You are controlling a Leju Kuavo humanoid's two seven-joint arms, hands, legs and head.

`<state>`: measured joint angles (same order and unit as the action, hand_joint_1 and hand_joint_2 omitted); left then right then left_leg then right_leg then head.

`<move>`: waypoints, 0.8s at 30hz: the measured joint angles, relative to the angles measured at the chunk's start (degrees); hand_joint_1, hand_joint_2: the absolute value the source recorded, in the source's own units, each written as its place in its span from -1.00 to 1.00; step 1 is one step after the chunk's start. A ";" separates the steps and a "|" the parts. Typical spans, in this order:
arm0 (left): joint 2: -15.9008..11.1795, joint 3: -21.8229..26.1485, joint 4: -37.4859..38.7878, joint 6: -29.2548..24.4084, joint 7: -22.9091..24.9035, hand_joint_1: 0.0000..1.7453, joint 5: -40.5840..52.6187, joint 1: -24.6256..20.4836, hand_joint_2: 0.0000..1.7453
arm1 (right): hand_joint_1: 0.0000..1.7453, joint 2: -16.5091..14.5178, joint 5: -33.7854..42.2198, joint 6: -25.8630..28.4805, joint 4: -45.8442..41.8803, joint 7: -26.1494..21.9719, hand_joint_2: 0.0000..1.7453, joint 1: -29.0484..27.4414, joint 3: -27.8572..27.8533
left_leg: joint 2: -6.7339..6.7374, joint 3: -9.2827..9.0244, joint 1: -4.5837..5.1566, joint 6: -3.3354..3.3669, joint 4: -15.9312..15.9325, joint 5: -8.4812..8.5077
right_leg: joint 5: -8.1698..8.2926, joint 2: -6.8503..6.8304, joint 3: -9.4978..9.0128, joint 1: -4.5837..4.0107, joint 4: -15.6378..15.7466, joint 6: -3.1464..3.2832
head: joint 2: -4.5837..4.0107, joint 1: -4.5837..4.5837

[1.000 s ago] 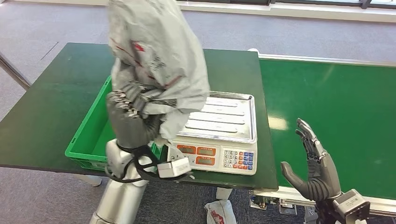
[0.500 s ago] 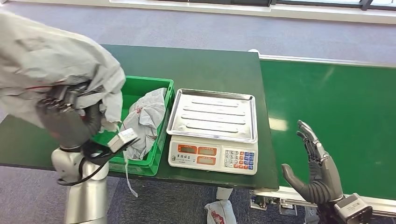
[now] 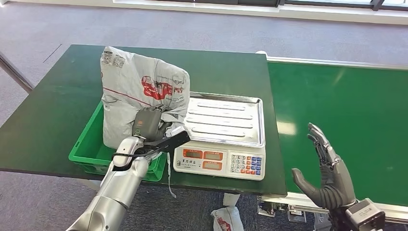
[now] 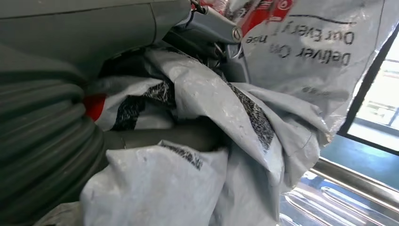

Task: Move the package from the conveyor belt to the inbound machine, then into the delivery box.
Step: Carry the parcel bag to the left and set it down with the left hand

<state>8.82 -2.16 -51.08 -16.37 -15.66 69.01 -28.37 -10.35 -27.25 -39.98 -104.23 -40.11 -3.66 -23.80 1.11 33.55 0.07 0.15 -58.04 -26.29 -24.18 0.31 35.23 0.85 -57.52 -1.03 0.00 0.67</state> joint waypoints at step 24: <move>-0.23 -0.25 3.19 -4.72 3.29 -1.00 -1.71 -0.92 1.00 | -1.00 0.10 -0.33 0.00 0.11 0.00 1.00 -0.18 0.00 | 0.07 -0.05 -0.03 -0.05 0.01 0.03 | 0.03 0.04 0.01 -0.02 -0.01 0.03 | 0.00 0.01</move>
<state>8.59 -2.40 -47.88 -21.09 -12.37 67.30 -29.29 -10.25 -27.58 -39.98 -104.12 -40.11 -3.85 -23.80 1.18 33.50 0.04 0.11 -58.03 -26.26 -24.16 0.35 35.24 0.82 -57.53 -1.00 0.00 0.68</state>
